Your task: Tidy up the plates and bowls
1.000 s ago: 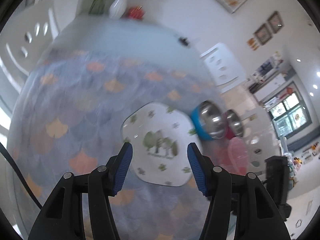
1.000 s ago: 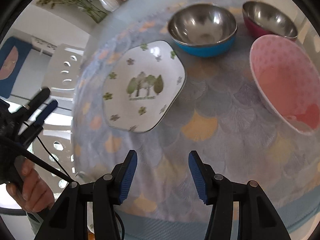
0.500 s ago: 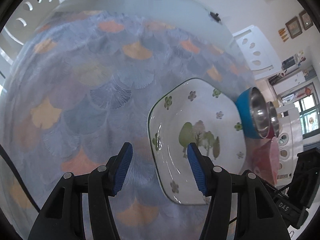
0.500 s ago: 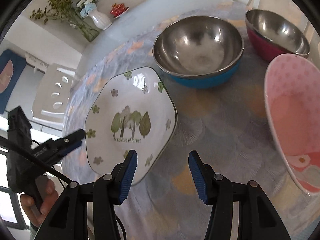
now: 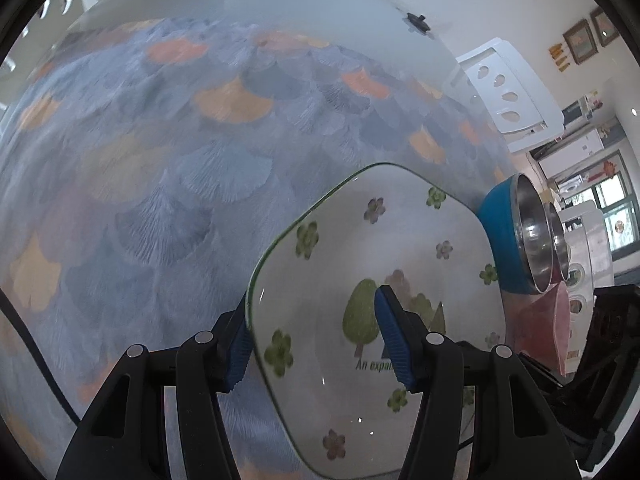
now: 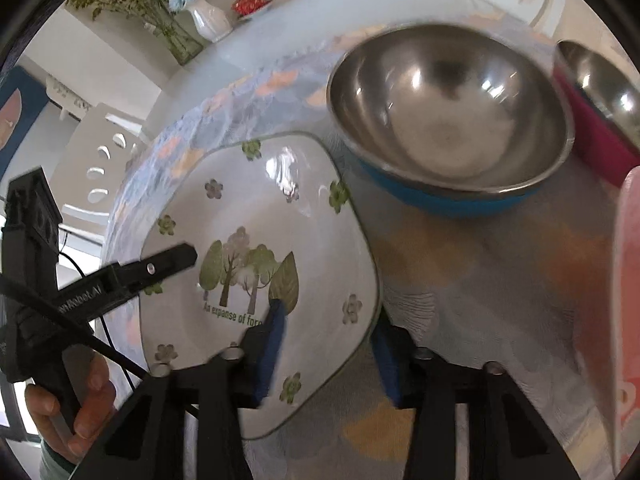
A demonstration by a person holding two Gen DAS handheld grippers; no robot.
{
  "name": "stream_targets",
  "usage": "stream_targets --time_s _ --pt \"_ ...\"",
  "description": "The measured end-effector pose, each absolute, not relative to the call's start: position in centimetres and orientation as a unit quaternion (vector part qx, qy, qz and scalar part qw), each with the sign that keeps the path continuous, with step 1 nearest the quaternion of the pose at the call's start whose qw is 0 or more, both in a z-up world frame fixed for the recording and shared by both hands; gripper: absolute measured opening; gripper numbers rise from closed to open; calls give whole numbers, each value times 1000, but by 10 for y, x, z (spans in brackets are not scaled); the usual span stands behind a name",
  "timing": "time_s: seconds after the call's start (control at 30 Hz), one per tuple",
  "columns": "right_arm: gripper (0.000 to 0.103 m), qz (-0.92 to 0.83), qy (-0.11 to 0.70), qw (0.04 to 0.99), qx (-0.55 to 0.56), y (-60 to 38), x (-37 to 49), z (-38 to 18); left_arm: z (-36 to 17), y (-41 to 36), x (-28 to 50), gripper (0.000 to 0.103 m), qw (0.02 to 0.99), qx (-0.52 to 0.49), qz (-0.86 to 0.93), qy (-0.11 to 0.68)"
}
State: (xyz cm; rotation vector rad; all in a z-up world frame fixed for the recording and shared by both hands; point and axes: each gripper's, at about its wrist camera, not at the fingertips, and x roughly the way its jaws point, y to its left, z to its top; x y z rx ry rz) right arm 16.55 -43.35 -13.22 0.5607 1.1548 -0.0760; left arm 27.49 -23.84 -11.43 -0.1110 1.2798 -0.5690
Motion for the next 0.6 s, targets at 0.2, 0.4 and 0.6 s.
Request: stream_targets --time_s 0.2,0.4,0.6 --pt "32 -31 527 821 218 -424 165 -133 -113 -238 273 30 784 -27 -246 569" --pt "32 -8 526 825 207 -420 163 -130 -106 -225 271 27 783 -67 -259 561" --pt "32 5 510 829 231 -416 152 -122 -81 -226 253 18 800 -37 -282 529"
